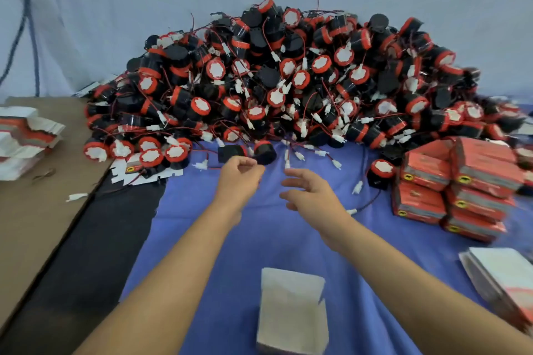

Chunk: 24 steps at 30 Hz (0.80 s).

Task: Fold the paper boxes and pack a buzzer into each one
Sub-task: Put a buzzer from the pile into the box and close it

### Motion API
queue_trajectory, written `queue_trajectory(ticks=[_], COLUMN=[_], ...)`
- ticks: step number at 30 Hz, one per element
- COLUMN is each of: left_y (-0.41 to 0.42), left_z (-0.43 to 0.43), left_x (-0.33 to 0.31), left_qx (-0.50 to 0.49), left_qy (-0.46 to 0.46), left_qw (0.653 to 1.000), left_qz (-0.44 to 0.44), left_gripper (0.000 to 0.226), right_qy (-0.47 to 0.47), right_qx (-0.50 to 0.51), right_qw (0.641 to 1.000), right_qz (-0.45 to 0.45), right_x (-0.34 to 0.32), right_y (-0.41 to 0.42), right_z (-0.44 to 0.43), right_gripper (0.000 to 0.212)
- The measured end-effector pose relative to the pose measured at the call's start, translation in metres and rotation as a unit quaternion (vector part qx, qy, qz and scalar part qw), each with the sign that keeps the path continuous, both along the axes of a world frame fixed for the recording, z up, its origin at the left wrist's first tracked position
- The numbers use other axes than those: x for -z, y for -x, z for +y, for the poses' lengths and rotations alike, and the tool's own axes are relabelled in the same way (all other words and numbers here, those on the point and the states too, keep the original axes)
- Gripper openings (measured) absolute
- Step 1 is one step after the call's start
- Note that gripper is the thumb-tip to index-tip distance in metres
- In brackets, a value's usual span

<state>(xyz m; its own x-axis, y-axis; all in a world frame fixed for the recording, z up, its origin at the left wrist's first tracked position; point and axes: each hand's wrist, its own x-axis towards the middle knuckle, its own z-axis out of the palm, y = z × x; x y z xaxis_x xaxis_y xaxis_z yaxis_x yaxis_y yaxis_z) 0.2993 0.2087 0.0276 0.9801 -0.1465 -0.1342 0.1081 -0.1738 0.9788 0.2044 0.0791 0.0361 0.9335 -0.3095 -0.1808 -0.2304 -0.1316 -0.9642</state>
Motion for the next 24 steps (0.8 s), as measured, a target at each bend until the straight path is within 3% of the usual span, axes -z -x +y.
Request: queue_trajectory(ticks=[7, 13, 16, 18, 22, 24], left_y=[0.013, -0.008, -0.025, -0.041, -0.054, -0.046], left_z=[-0.003, -0.024, -0.043, -0.054, -0.055, -0.048], left_x=[0.042, 0.045, 0.04, 0.041, 0.05, 0.054], left_qx=[-0.018, 0.009, 0.0, -0.008, -0.015, -0.011], left_qy=[-0.021, 0.017, 0.056, 0.051, -0.002, -0.022], left_qw=[0.998, 0.999, 0.998, 0.998, 0.999, 0.999], left_qz=[0.059, 0.027, 0.013, 0.026, 0.031, 0.02], left_gripper=[0.013, 0.035, 0.033, 0.033, 0.01, 0.03], right_qy=[-0.009, 0.019, 0.0, -0.013, 0.01, -0.016], right_qx=[0.029, 0.022, 0.022, 0.018, 0.031, 0.04], right_qw=[0.999, 0.999, 0.999, 0.999, 0.999, 0.998], right_qz=[0.037, 0.037, 0.04, 0.043, 0.035, 0.037], right_x=[0.022, 0.027, 0.029, 0.032, 0.04, 0.043], right_y=[-0.012, -0.068, -0.104, -0.121, -0.118, -0.099], right_z=[-0.01, -0.01, -0.01, -0.011, -0.016, -0.019], right_gripper=[0.057, 0.069, 0.074, 0.066, 0.046, 0.052])
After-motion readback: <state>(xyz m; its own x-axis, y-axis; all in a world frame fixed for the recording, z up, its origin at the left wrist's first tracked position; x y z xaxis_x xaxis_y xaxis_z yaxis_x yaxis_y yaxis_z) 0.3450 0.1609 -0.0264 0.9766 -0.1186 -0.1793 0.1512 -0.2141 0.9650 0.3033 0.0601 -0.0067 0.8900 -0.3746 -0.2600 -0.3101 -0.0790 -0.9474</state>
